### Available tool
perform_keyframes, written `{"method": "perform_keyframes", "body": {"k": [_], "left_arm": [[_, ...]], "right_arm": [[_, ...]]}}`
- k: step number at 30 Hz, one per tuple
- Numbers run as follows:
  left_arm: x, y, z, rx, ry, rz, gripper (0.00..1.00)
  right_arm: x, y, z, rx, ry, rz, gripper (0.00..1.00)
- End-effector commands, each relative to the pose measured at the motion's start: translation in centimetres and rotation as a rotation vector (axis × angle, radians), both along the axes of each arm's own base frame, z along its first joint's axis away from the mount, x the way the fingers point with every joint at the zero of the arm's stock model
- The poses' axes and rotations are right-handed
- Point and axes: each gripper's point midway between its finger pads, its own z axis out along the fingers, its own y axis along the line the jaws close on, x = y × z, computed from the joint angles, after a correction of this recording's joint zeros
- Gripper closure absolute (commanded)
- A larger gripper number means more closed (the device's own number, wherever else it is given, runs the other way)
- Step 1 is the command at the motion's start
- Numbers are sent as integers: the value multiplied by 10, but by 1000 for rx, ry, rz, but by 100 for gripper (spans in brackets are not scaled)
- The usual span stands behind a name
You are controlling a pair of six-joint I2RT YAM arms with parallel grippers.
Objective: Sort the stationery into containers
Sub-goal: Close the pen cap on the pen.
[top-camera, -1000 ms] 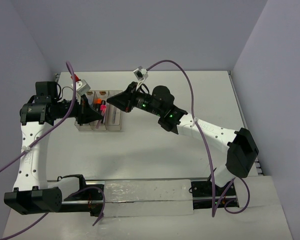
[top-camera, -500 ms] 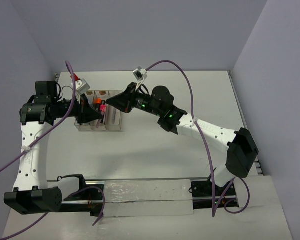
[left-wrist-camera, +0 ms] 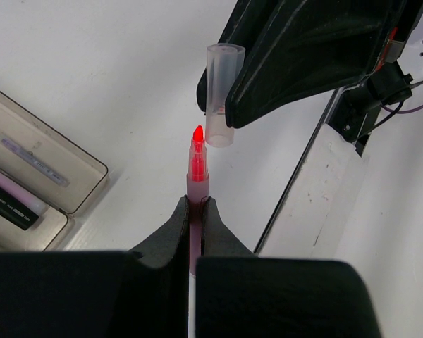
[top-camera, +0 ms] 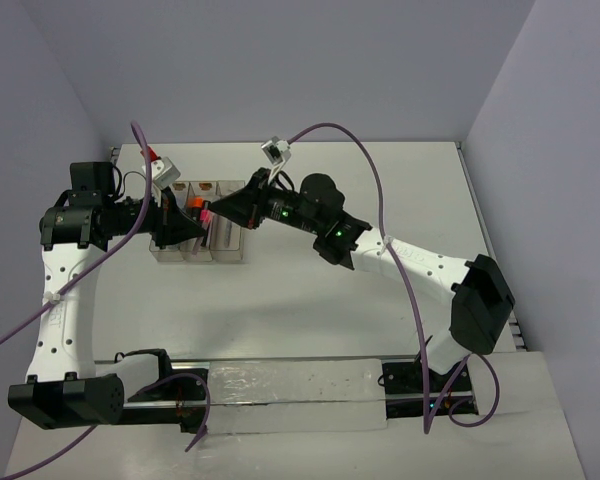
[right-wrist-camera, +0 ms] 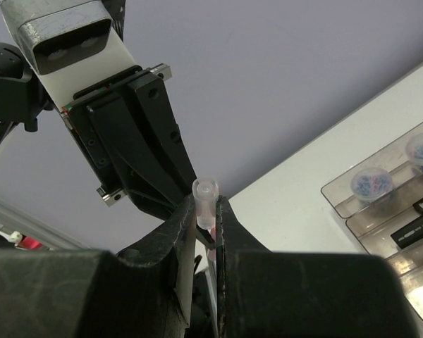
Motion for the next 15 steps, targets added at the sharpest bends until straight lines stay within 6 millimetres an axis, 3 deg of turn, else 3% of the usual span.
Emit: {"method": "perform_keyframes", "body": {"k": [1,15], "left_arm": [[2,-3,10,-14,-42,-10,100],[6,-5,16,-31,-51,-6,100]], "right_arm": [[-6,7,14,35,-32,27,100],[-6,8,-4,-13,-35,17,100]]}}
